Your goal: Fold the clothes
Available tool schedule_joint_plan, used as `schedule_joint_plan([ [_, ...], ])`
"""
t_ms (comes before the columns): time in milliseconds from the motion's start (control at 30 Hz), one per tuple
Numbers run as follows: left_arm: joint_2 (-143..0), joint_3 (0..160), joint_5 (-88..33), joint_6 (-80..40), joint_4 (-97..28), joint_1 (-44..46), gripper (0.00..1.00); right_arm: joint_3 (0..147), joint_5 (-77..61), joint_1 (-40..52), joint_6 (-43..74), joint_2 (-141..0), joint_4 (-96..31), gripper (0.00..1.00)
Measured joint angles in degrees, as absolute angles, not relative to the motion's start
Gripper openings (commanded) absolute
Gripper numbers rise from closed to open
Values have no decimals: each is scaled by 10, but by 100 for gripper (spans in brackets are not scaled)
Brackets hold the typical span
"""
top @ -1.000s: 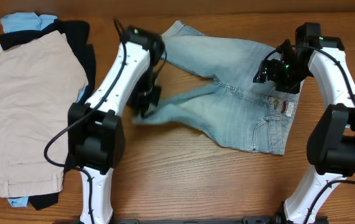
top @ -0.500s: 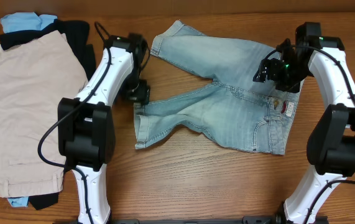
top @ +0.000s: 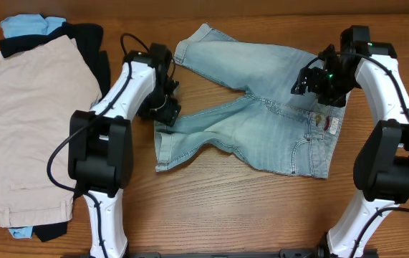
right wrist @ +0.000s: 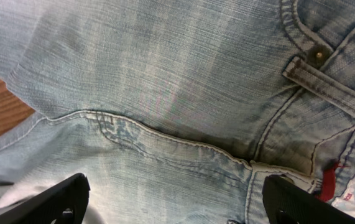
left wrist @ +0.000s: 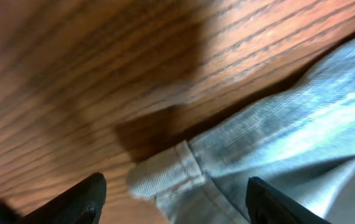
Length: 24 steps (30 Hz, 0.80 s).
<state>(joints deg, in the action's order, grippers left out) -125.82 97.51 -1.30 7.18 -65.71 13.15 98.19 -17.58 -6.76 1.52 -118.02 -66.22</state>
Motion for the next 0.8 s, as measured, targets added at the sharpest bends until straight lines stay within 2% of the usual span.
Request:
schedule_joint_plan([
  [200,-1255,929,22,70,-589,132,75,982,-176,-68,15,-1180,-662,93],
  [500,-1246,909,158,16,-359,129,86,982,-176,-68,15,-1180,-659,93],
  [800,-1247,903,217,17,-204,124,98,982,-176,-68,15,-1180,-656,93],
])
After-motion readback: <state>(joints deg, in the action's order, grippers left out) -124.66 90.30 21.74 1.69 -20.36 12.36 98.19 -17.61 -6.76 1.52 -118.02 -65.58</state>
